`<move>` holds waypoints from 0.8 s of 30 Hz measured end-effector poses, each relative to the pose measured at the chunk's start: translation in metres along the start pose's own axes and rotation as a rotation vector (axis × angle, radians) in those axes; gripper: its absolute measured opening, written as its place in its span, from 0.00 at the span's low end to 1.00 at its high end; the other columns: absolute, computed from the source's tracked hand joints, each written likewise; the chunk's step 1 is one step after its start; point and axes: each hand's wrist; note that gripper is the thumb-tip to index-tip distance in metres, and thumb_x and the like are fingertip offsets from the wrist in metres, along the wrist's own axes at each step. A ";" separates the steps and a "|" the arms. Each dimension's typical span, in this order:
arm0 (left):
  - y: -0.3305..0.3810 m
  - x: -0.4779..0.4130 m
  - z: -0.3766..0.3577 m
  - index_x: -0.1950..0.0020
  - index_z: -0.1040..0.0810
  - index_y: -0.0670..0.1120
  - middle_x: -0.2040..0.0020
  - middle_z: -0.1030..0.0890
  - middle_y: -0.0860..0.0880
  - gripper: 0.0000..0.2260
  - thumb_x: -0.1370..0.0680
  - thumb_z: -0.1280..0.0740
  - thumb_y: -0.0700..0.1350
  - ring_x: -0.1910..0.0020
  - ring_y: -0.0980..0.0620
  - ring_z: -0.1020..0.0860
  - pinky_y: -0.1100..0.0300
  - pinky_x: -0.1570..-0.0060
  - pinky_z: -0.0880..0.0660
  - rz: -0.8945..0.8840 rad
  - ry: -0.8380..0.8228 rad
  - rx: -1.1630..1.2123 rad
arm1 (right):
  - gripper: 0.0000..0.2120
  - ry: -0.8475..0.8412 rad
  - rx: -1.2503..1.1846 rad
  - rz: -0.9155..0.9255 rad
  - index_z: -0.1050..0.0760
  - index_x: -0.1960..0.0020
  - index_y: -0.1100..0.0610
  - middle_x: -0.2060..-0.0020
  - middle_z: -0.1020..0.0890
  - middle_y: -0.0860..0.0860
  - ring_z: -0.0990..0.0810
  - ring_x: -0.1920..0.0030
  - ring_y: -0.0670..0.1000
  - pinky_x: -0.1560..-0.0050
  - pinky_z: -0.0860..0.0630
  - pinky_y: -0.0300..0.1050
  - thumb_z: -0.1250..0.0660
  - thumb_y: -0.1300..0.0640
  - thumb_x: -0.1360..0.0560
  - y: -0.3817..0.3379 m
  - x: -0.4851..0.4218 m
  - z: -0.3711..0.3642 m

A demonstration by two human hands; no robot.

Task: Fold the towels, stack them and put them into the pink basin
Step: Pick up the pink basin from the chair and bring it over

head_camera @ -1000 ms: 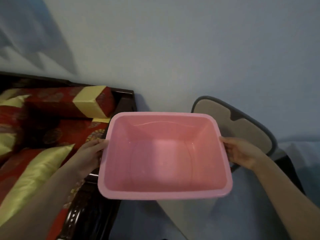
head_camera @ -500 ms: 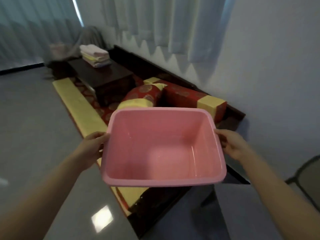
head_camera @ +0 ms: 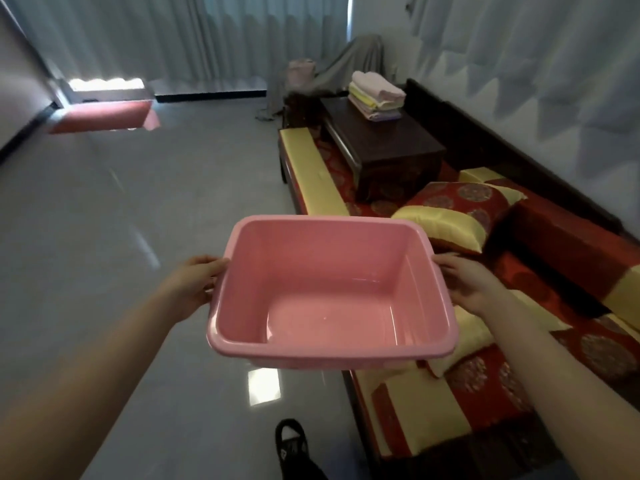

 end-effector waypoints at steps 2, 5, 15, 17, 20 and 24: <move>0.013 -0.037 0.024 0.57 0.26 0.44 0.63 0.26 0.46 0.05 0.21 0.37 0.42 0.66 0.51 0.28 0.59 0.66 0.32 0.000 0.014 0.022 | 0.10 -0.008 0.006 -0.001 0.20 0.49 0.58 0.54 0.18 0.54 0.20 0.52 0.54 0.56 0.23 0.51 0.30 0.56 0.28 -0.014 -0.031 -0.038; 0.035 -0.096 0.056 0.55 0.27 0.44 0.63 0.26 0.46 0.04 0.21 0.36 0.42 0.66 0.51 0.28 0.59 0.67 0.32 0.018 0.035 0.007 | 0.11 -0.013 0.022 0.019 0.21 0.47 0.60 0.52 0.18 0.55 0.22 0.51 0.54 0.49 0.23 0.51 0.31 0.58 0.27 -0.037 -0.087 -0.094; 0.161 -0.272 0.171 0.49 0.24 0.40 0.59 0.25 0.42 0.07 0.23 0.34 0.44 0.63 0.47 0.28 0.58 0.67 0.34 -0.013 0.072 -0.016 | 0.11 -0.062 0.019 0.019 0.20 0.47 0.64 0.54 0.19 0.59 0.22 0.56 0.54 0.61 0.24 0.46 0.32 0.59 0.27 -0.164 -0.226 -0.278; 0.188 -0.313 0.182 0.50 0.24 0.41 0.59 0.26 0.42 0.07 0.23 0.34 0.44 0.64 0.48 0.29 0.58 0.67 0.35 -0.031 0.084 -0.013 | 0.11 -0.065 0.026 0.033 0.20 0.48 0.64 0.53 0.19 0.60 0.22 0.55 0.55 0.61 0.24 0.46 0.33 0.59 0.26 -0.189 -0.247 -0.304; 0.225 -0.383 0.188 0.53 0.25 0.42 0.62 0.27 0.44 0.04 0.23 0.34 0.43 0.65 0.49 0.30 0.58 0.67 0.36 -0.045 0.031 -0.027 | 0.09 0.010 -0.031 0.032 0.20 0.49 0.65 0.58 0.20 0.59 0.22 0.60 0.54 0.63 0.25 0.47 0.34 0.60 0.25 -0.214 -0.289 -0.334; 0.292 -0.486 0.182 0.55 0.25 0.42 0.61 0.27 0.43 0.03 0.23 0.34 0.42 0.64 0.48 0.30 0.59 0.66 0.35 -0.093 -0.117 -0.071 | 0.11 0.132 -0.129 0.033 0.21 0.47 0.64 0.57 0.20 0.58 0.24 0.60 0.54 0.61 0.24 0.47 0.32 0.59 0.27 -0.242 -0.341 -0.353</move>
Point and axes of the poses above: each hand's wrist, its own x-axis away from the middle knuckle, its own z-axis out of the back of the hand, y = z × x
